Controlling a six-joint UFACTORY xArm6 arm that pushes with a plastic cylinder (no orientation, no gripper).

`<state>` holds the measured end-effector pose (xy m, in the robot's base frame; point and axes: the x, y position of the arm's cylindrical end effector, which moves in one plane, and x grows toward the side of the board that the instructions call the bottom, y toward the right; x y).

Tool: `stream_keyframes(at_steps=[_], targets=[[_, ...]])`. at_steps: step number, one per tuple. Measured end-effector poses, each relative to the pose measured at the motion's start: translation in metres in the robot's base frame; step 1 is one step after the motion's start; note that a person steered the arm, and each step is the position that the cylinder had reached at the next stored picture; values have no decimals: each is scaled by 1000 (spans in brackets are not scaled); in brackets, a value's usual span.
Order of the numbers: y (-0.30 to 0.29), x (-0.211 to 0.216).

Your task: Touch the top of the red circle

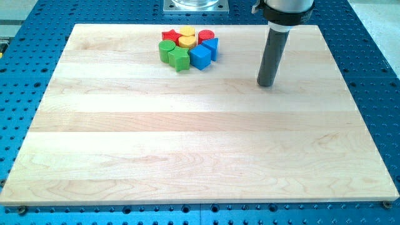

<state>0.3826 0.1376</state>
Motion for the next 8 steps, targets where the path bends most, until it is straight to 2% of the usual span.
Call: stream_keyframes(at_steps=[2,3,4,5,6,7,8], targets=[[1,-12],[13,-55],[21,-126],[4,-171],[-32,-191],[-53,-191],[-114,-187]])
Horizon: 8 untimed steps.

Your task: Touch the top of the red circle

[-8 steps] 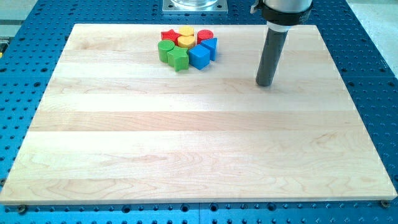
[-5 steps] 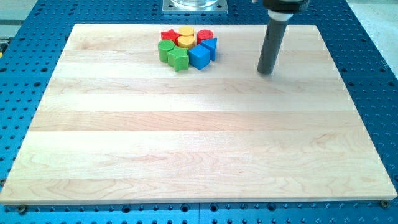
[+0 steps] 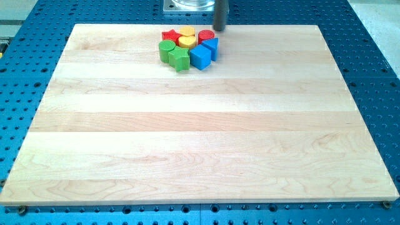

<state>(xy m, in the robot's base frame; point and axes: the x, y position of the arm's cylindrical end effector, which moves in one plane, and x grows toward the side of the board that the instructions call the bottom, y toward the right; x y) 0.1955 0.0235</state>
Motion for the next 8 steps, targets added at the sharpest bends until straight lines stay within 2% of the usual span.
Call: stream_keyframes(at_steps=[1,3,6,7,8], targets=[[-57,1],[-96,5],[-3,0],[-2,30],[22,23]])
